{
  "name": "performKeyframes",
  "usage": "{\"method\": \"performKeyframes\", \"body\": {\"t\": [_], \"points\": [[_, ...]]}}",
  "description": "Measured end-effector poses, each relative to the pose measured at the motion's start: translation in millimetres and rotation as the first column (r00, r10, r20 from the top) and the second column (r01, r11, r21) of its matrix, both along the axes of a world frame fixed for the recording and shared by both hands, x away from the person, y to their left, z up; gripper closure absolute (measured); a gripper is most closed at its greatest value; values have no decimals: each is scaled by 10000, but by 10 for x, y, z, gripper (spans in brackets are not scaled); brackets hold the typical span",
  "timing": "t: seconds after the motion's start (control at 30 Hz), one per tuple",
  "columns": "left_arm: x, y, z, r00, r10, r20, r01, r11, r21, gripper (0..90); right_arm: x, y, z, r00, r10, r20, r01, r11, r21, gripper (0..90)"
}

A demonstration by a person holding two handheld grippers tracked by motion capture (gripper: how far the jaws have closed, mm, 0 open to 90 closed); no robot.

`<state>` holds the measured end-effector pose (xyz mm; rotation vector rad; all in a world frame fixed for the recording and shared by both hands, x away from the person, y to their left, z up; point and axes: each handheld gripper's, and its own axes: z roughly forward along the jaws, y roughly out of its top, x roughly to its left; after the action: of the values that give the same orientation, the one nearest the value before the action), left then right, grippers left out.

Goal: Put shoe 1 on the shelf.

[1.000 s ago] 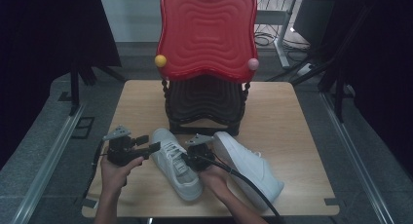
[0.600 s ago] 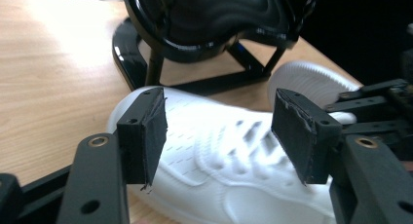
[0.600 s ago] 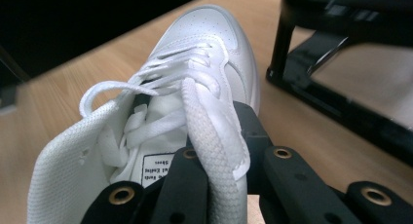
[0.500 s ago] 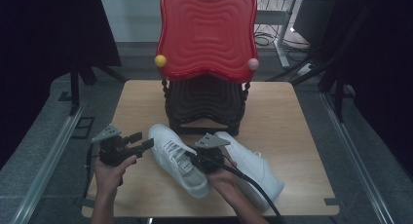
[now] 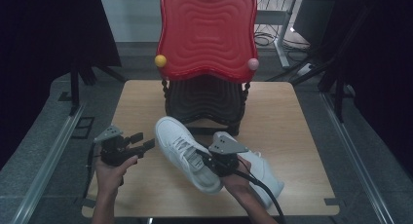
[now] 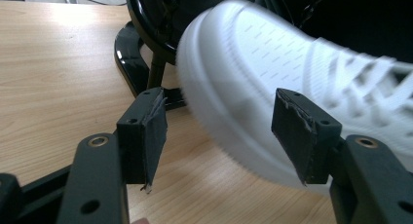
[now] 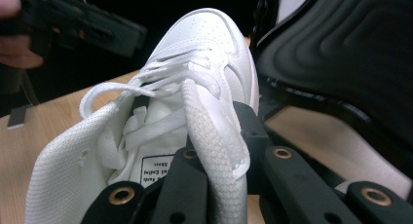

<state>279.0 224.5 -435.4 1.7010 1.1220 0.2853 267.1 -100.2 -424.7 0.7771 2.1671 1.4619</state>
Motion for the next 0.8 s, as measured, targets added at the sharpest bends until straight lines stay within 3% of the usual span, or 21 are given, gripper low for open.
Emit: {"method": "performKeyframes", "body": {"t": [0.17, 0.47, 0.8], "points": [[5, -11, -8, 10000, -30, -62, 30, 10000, 29, 376, -88, -89, 141, 9979, 28, 645, -40, 9998, 188, 851], [35, -71, -48, 9996, -160, -228, 163, 9998, 148, 376, -139, -166, 365, 9921, 161, 1245, -221, 9987, 468, 851], [67, -140, -96, 9986, -355, -385, 366, 9989, 282, 375, -243, -179, 704, 9750, 350, 2193, -491, 9971, 588, 851]]}}
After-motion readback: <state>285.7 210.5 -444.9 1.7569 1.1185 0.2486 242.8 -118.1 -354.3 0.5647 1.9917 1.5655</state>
